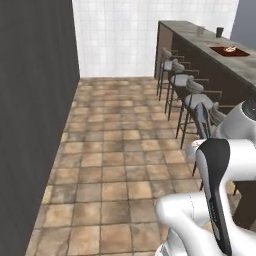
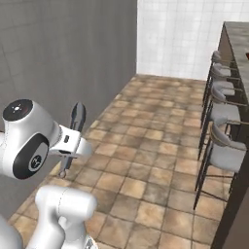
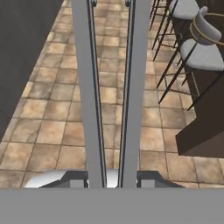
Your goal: Take the tongs from the drawer on the left and place them on the dining counter next to the tray containing the hot dog.
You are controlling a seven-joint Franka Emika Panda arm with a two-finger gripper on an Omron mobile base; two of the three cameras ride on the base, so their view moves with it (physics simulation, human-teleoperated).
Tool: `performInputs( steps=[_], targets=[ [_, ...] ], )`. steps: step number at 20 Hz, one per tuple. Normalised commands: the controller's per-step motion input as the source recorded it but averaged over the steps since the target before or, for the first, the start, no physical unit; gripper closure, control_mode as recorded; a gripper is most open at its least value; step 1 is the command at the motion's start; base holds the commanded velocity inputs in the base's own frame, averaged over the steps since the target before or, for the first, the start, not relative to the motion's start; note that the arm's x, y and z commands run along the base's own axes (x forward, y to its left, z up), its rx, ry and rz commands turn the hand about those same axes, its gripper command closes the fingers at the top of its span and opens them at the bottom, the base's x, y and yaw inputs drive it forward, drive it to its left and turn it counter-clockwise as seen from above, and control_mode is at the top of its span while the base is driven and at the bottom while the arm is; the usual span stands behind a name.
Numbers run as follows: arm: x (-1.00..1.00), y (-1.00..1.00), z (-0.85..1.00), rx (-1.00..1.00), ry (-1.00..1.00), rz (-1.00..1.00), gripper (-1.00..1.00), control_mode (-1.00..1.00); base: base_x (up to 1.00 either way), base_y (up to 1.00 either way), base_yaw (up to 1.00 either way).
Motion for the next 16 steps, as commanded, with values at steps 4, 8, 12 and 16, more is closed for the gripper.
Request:
performInputs(
  steps=[4,8,12,16],
  targets=[
    [0.0,0.0,0.0,0.0,0.0,0.0,1.0,1.0,1.0,0.51,-0.35],
    [0.0,0.0,0.0,0.0,0.0,0.0,1.0,1.0,1.0,0.57,-0.32],
    [0.0,0.0,0.0,0.0,0.0,0.0,1.0,1.0,1.0,0.65,-0.31],
    [0.0,0.0,0.0,0.0,0.0,0.0,1.0,1.0,0.98,0.58,-0.32]
  ],
)
